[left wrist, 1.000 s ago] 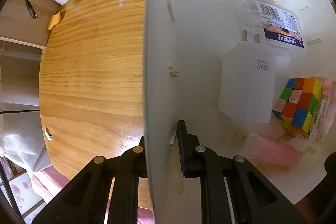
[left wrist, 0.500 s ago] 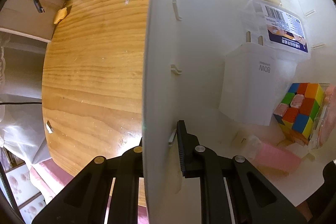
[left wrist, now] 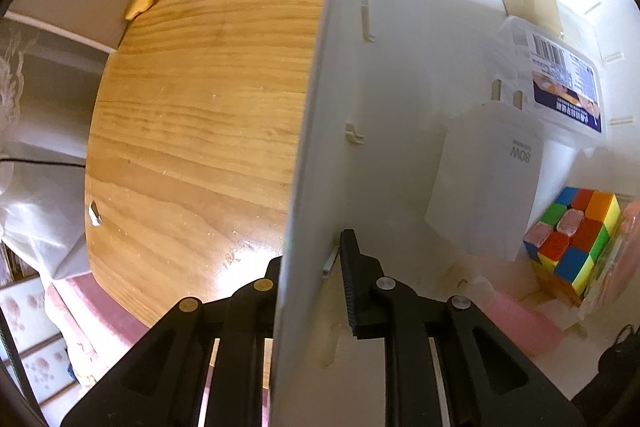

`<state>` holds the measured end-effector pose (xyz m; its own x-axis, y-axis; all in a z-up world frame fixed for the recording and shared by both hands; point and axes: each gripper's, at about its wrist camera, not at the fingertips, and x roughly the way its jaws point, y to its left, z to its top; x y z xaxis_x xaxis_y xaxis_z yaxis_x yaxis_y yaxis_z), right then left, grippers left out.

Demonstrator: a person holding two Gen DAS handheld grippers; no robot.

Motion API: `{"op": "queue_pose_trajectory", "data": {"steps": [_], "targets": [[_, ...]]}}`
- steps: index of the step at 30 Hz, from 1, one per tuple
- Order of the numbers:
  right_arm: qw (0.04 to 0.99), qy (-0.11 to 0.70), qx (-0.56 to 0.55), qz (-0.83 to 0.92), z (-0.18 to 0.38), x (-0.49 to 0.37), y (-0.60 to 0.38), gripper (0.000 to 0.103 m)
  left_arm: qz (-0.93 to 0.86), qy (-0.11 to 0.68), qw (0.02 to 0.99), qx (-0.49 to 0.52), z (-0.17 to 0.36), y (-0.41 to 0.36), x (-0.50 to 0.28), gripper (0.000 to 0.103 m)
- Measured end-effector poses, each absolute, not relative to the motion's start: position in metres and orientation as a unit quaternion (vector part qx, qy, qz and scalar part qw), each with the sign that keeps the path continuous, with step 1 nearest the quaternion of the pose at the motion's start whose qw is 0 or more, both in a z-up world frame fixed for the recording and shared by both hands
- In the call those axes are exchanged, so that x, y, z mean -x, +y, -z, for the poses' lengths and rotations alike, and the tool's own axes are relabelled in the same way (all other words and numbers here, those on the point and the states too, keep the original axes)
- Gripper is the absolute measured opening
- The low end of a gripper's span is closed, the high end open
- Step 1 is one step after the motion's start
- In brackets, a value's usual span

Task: Organize rigid objects

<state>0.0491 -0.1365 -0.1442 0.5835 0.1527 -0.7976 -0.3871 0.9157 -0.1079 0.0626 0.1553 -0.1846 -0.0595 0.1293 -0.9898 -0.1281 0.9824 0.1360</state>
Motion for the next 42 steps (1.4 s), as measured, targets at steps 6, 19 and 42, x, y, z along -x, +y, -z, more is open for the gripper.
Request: {"op": "queue_pose_trajectory", "data": {"steps": [6,19,42], "targets": [[0.866,0.423,0.176,-0.200,0.156,-0.057,-0.130,0.074,-0.111,0.722,0.682,0.008,0.185,0.157,-0.063,0.021],[0.852,0.428,0.175,-0.244,0.163,-0.075,-0.124,0.062,-0.126,0.727,0.675,0.020,0.189,0.166,-0.068,0.022],[0.862,0.440,0.156,-0.198,0.154,-0.059,-0.127,0.053,-0.110,0.725,0.680,-0.002,0.187,0.152,-0.069,0.022]]}}
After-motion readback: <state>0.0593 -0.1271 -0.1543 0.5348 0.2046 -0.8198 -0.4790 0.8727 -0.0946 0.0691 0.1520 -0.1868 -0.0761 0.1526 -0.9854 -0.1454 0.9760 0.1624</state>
